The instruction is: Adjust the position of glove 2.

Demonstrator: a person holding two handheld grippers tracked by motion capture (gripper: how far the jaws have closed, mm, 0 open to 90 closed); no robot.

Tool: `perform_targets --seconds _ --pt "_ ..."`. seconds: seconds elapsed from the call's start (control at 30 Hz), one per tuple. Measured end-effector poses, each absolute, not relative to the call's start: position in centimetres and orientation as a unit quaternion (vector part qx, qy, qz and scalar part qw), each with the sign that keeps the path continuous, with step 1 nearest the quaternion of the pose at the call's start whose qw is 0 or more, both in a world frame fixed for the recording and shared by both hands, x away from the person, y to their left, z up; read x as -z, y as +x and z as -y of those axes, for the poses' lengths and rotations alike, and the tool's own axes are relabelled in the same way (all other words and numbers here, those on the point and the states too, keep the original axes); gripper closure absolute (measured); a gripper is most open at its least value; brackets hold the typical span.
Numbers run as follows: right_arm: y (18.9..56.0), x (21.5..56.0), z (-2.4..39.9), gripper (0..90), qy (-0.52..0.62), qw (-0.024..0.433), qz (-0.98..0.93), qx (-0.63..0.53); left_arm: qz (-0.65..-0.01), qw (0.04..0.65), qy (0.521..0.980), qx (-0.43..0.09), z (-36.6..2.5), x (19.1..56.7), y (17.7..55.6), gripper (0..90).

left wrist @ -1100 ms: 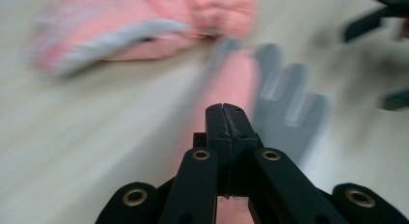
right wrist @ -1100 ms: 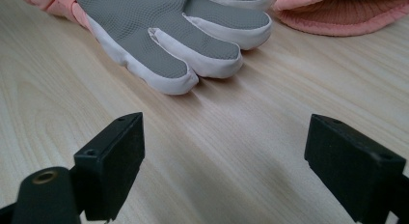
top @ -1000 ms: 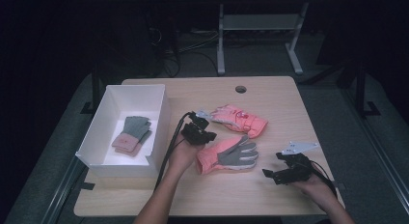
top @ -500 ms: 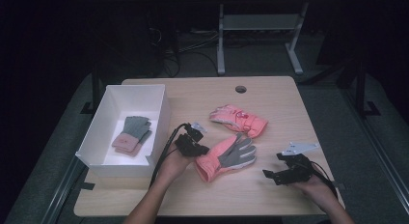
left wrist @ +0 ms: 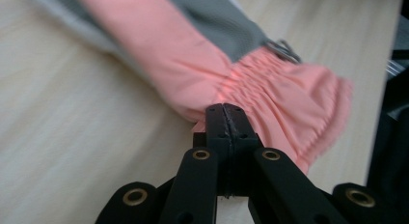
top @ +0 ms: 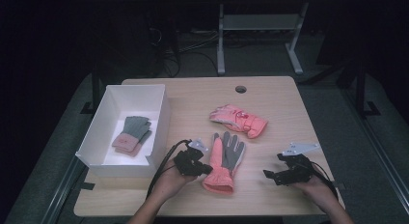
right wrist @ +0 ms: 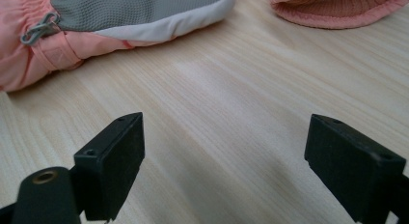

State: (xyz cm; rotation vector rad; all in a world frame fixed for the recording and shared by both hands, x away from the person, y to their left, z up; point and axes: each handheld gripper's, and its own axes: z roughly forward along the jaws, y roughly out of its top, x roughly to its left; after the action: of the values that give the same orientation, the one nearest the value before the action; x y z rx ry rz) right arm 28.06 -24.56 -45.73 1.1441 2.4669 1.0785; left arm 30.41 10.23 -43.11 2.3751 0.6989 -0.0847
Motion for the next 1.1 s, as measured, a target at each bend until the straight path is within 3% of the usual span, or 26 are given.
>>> perform_targets --seconds 0.33,0.53,0.67,0.73,0.9,1.1 --pt "27.6 45.6 25.6 13.7 0.406 0.115 -0.831 -0.363 -0.189 0.339 0.920 0.053 -6.6 43.7 29.3 89.8" --pt "27.6 45.5 25.6 12.5 0.399 0.108 -0.841 -0.350 -0.174 0.346 0.921 0.054 -5.6 43.7 29.1 89.6" --pt "27.7 45.3 26.3 10.8 0.401 0.098 -0.842 -0.347 -0.178 0.353 0.917 0.052 -6.4 43.4 29.5 84.3" --pt "27.7 44.9 26.7 13.8 0.400 0.101 -0.840 -0.352 -0.177 0.353 0.917 0.051 -7.1 43.4 29.5 78.6" --pt "27.8 44.8 26.1 15.5 0.389 0.102 -0.848 -0.345 -0.195 0.358 0.913 0.023 -9.2 42.8 29.5 53.1" --pt "28.7 44.1 25.7 19.4 0.372 0.097 -0.853 -0.354 -0.213 0.364 0.907 -0.001 -11.2 43.6 28.7 34.1"
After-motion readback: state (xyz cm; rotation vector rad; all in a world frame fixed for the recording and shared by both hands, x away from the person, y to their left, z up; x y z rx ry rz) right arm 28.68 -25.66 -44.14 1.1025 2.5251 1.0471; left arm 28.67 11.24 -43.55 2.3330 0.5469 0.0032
